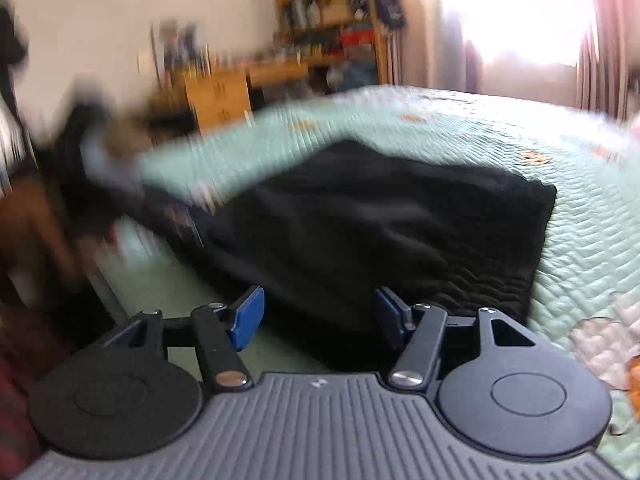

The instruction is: Fold clothes

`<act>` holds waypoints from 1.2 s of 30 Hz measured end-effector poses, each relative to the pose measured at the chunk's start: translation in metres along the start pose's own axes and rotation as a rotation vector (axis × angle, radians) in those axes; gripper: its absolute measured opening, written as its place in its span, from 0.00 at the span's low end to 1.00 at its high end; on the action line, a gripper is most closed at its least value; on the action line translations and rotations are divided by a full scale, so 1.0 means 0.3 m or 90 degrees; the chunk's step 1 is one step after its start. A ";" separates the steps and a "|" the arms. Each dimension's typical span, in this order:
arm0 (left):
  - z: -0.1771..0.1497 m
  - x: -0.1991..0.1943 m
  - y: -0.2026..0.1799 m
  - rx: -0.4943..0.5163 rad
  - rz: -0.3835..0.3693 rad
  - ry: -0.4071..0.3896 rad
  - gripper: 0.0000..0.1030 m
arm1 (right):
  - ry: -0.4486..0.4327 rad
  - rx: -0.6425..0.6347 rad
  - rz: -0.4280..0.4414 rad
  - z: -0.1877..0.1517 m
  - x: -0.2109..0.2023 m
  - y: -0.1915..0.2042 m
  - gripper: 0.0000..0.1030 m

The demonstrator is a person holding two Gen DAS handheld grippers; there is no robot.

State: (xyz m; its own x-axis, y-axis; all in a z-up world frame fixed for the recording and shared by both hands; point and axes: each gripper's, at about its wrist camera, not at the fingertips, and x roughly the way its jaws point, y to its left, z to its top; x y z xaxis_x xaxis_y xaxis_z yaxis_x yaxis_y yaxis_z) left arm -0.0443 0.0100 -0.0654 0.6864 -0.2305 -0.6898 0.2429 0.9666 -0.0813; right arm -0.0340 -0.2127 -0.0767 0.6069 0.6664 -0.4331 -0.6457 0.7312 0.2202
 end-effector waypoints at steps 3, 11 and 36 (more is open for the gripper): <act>-0.010 0.004 -0.010 0.001 0.003 -0.009 0.99 | -0.032 0.037 0.064 0.150 0.024 -0.012 0.61; -0.029 0.009 -0.018 0.001 0.012 -0.014 0.99 | 0.092 0.151 0.208 0.510 0.551 -0.114 0.61; -0.016 -0.008 -0.015 -0.016 0.030 -0.002 0.99 | -0.104 0.420 0.029 0.368 0.335 -0.412 0.45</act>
State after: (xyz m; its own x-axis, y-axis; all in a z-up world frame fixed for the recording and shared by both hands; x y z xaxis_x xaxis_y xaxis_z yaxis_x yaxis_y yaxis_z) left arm -0.0504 0.0069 -0.0669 0.6988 -0.1853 -0.6909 0.1936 0.9788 -0.0667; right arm 0.1579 -0.2200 -0.0508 0.6819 0.6739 -0.2844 -0.2855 0.6032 0.7447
